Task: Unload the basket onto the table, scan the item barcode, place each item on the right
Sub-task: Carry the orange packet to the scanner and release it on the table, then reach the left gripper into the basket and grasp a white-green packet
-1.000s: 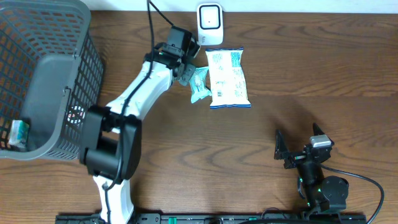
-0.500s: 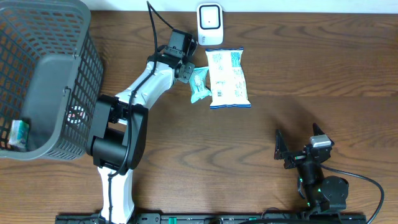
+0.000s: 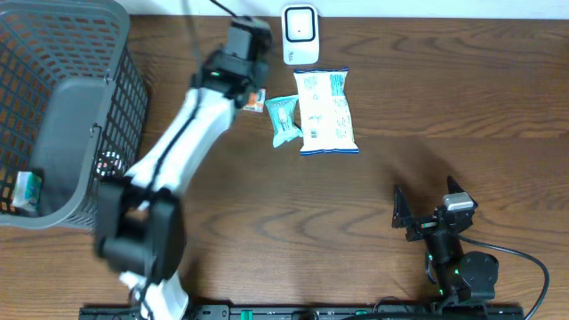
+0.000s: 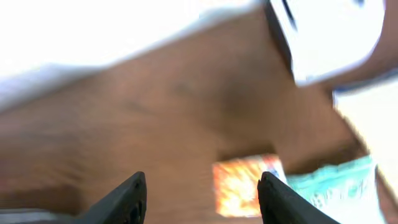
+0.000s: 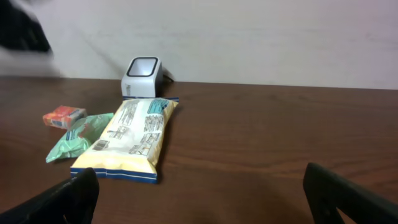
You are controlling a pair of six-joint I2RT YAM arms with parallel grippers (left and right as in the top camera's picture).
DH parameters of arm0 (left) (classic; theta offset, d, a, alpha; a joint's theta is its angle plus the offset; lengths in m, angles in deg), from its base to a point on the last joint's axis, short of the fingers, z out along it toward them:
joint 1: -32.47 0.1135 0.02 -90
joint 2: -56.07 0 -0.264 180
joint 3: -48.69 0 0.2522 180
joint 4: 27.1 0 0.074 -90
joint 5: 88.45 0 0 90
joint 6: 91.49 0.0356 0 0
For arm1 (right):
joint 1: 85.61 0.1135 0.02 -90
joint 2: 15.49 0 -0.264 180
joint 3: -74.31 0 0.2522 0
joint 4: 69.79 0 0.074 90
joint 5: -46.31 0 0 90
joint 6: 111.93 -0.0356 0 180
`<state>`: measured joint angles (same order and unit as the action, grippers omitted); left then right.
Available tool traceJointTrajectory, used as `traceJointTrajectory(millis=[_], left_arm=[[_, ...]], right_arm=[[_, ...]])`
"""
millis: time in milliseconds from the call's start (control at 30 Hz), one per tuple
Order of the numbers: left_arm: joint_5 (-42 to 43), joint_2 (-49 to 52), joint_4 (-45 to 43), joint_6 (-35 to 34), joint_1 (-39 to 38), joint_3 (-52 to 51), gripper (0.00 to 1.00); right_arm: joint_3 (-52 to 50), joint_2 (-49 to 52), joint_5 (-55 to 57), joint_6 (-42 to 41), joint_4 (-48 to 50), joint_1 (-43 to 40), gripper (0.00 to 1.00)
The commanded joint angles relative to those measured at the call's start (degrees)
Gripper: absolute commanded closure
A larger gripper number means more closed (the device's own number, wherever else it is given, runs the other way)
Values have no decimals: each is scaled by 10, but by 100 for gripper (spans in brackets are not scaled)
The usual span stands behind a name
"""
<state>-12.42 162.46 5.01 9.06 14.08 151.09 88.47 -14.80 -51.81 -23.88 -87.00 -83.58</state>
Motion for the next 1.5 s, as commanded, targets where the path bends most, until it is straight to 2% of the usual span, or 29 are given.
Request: traceJointTrajectory(millis=[0,200,333,500,700,1000,1133,1467], left_arm=[[-33,-75,-10,-10,37,4,38],[-33,-151,-8,-68,147,4,36],[-33,-161,6,-68,233,4,36],[-33,-150,89,-73,330,4,36],[-102,-115,181,-173,431,0,36],[-125,-32,228,-165,499,-33,37],[-127,10,232,-100,504,-34,37],[-137,56,236,-17,505,-34,36]], right_arm=[[-1,-3,-4,-3,-2,3,1],[-1,-3,-4,-3,-2,3,1],[-1,-3,-4,-3,-2,3,1],[-1,-3,-4,-3,-2,3,1],[-1,-3,-4,-3,-2,3,1],[-1,-3,-4,-3,-2,3,1],[-1,-3,-4,-3,-2,3,1],[-1,-3,-4,-3,-2,3,1]])
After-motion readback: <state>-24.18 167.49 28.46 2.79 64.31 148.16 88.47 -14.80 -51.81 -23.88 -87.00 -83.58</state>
